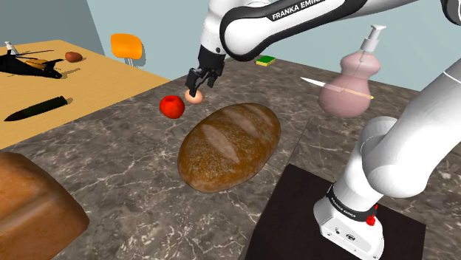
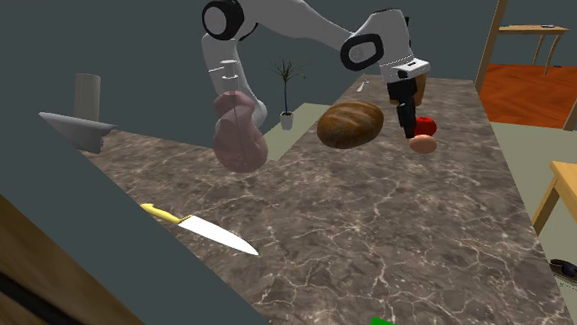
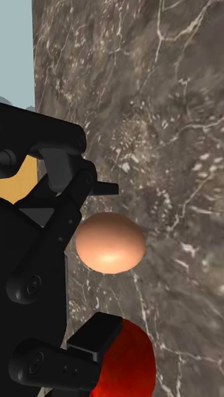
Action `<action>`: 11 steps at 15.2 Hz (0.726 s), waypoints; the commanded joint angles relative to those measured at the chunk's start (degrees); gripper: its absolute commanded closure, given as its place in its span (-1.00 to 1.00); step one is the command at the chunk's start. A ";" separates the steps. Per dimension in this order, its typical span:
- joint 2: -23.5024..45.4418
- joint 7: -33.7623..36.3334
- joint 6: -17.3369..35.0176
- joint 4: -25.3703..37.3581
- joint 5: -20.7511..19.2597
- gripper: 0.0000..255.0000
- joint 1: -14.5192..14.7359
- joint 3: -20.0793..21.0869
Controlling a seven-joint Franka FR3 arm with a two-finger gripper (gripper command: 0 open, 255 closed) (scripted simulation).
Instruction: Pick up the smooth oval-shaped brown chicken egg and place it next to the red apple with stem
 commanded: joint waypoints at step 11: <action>-4.14 -0.17 -6.08 1.91 0.48 -1.00 0.30 0.13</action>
